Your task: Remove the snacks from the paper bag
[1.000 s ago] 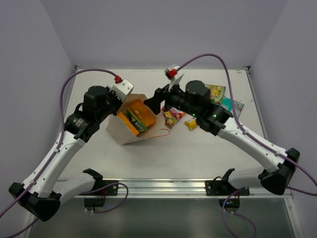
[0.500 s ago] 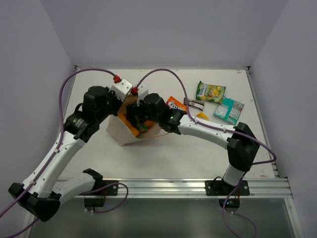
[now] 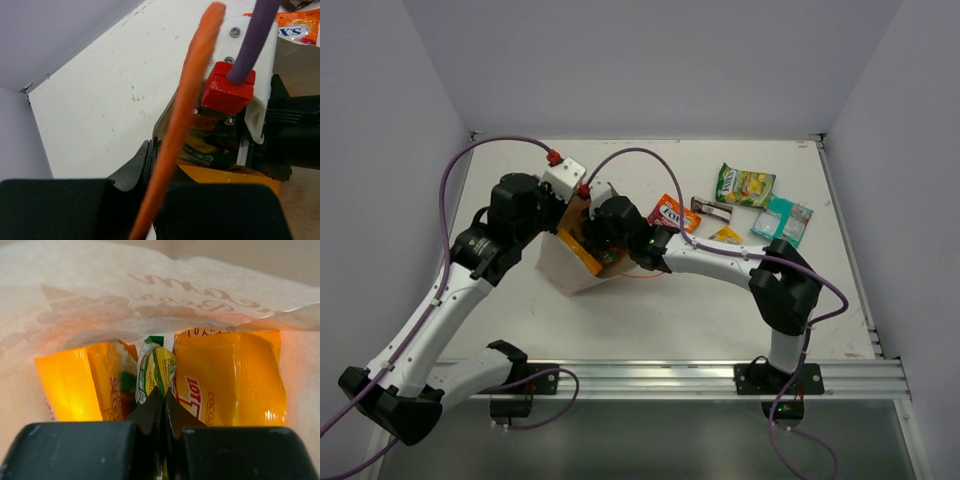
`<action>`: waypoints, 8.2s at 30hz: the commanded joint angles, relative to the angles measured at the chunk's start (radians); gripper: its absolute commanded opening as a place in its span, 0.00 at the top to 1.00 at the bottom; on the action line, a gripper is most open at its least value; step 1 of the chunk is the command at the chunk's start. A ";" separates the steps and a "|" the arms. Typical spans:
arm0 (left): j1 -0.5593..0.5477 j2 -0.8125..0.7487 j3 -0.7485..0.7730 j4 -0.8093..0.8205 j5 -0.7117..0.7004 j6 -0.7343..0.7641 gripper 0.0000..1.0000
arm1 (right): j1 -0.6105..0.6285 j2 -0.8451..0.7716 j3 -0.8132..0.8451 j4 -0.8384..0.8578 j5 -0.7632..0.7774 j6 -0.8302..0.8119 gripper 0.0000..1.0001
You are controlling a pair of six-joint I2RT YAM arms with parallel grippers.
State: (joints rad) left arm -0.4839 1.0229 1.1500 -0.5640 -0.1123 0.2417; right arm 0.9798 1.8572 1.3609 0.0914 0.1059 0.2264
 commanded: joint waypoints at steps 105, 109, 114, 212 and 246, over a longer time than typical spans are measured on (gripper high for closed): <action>0.061 -0.024 0.013 0.176 -0.029 -0.028 1.00 | -0.059 -0.188 0.087 -0.074 -0.100 -0.219 1.00; 0.061 -0.020 0.004 0.181 -0.046 -0.030 1.00 | -0.056 -0.326 0.086 -0.079 -0.140 -0.219 1.00; 0.061 -0.011 0.008 0.176 -0.064 -0.035 1.00 | -0.055 -0.450 0.081 -0.088 -0.196 -0.219 1.00; 0.062 -0.044 -0.033 0.168 -0.035 -0.120 1.00 | 0.028 0.102 0.092 -0.073 -0.281 0.036 0.21; 0.062 -0.011 -0.027 0.099 -0.181 -0.147 1.00 | 0.013 -0.568 0.182 -0.286 0.052 -0.127 1.00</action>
State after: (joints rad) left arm -0.4255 0.9989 1.0977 -0.4801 -0.2367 0.1226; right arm 1.0023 1.3994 1.4307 -0.2630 0.0753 0.1463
